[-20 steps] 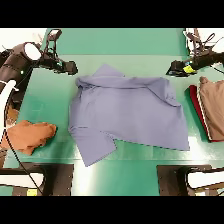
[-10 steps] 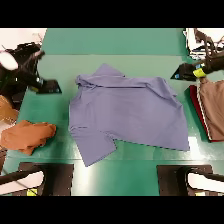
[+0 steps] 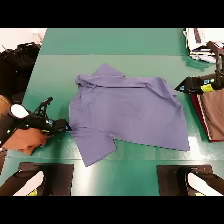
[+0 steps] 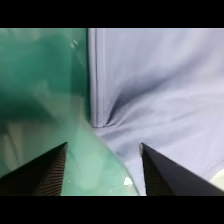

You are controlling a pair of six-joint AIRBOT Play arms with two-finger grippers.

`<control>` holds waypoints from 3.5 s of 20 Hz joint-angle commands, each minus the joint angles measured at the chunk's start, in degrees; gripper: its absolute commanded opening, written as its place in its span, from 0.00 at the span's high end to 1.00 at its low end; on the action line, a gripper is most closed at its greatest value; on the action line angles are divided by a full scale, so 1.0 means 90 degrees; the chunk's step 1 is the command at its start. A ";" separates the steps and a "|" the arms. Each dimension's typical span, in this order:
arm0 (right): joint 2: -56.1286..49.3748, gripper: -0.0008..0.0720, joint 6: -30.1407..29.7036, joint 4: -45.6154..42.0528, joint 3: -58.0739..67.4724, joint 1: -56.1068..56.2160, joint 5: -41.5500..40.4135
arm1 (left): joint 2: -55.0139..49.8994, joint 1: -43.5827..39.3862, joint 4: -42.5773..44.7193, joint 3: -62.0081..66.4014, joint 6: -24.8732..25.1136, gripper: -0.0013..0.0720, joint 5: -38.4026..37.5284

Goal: Fold the shirts.

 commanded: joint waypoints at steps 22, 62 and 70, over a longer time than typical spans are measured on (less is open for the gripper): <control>0.1253 0.30 0.0121 -0.1222 -0.4602 -0.4034 0.0702 | 0.0119 0.0002 -0.1763 0.0612 0.1258 0.95 0.0534; 0.1095 0.97 0.0170 -0.0316 0.5309 -0.2130 0.0911 | 0.1260 0.0005 -0.0017 0.9437 -0.0301 0.95 -0.0362; -0.0680 0.97 0.0165 -0.0255 0.2880 -0.1348 0.0991 | -0.1005 0.0002 -0.0058 0.6727 -0.0068 0.95 -0.1086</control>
